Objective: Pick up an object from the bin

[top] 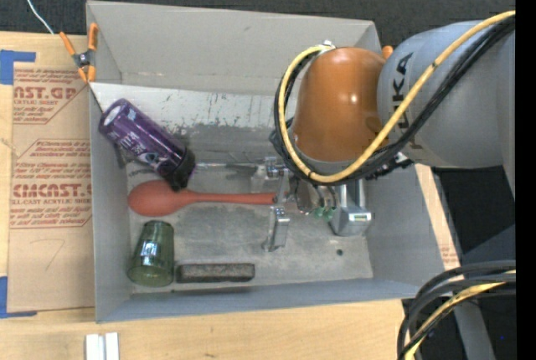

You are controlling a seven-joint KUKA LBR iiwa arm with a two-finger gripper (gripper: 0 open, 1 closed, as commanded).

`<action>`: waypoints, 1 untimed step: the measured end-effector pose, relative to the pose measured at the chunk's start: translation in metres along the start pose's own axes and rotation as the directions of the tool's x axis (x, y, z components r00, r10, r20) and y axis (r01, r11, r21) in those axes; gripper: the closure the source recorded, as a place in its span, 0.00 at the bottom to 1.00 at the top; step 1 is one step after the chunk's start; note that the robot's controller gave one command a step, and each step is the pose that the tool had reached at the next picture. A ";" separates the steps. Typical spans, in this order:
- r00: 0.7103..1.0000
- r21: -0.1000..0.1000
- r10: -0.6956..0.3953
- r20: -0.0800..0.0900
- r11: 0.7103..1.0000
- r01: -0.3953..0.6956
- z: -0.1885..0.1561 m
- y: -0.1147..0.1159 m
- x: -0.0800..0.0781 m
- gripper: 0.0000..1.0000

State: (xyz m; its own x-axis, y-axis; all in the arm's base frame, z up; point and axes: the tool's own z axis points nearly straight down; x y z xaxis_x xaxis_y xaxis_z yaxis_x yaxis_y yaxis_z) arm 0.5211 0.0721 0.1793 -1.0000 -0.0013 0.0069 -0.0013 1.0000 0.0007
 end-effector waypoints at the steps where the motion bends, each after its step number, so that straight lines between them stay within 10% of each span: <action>1: 1.000 0.000 0.002 0.008 1.000 -0.002 -0.005 -0.001 -0.002 0.00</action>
Offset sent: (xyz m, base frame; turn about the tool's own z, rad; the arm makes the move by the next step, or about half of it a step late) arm 0.0601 -0.0177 -0.1093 -0.0336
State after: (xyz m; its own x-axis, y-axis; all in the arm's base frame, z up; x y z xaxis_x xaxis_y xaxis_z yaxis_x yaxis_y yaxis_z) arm 0.5228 0.0715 0.1838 -1.0000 0.0002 -0.0007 0.0002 1.0000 0.0012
